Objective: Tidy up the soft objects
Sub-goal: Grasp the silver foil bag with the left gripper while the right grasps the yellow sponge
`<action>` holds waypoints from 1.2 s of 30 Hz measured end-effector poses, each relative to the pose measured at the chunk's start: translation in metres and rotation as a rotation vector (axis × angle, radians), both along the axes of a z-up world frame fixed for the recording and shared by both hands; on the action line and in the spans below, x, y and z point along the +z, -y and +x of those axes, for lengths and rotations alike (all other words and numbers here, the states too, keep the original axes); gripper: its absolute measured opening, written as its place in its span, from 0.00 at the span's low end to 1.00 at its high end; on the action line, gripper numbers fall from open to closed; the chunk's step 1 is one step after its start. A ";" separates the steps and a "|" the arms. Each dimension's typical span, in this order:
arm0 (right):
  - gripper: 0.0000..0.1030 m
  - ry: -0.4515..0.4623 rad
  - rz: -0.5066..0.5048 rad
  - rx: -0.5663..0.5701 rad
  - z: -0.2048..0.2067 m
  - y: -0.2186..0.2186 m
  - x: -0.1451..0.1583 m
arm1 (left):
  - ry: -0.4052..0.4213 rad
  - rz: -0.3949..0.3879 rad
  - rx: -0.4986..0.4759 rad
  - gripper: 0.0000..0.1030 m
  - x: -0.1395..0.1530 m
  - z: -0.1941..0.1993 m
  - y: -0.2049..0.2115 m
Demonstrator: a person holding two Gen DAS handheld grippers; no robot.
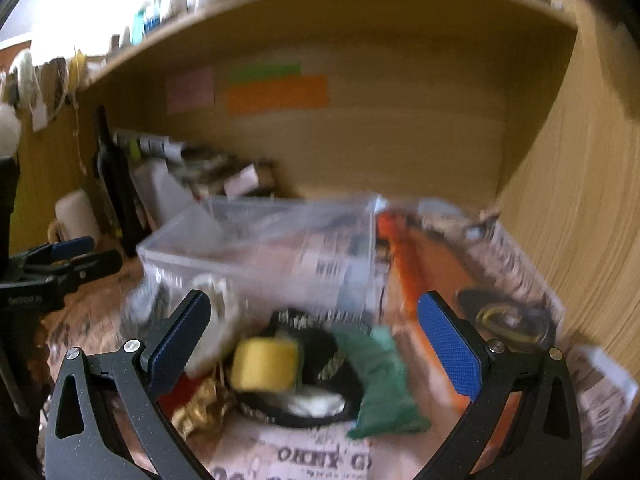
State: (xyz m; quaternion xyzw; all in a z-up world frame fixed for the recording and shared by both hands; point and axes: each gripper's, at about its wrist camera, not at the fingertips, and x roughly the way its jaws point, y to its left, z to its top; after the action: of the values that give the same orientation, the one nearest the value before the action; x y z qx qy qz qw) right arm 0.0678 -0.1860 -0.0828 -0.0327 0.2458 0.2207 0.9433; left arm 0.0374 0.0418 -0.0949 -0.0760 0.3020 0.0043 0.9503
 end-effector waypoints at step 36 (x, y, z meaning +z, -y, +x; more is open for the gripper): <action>0.28 -0.101 0.034 0.090 -0.006 -0.008 -0.019 | -0.078 -0.013 -0.057 0.39 -0.016 -0.007 0.010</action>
State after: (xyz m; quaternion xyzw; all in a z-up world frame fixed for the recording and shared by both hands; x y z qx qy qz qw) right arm 0.0622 -0.1780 -0.1014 -0.0166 0.2874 0.2683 0.9193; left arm 0.0309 0.0321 -0.1113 -0.0733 0.3406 -0.0217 0.9371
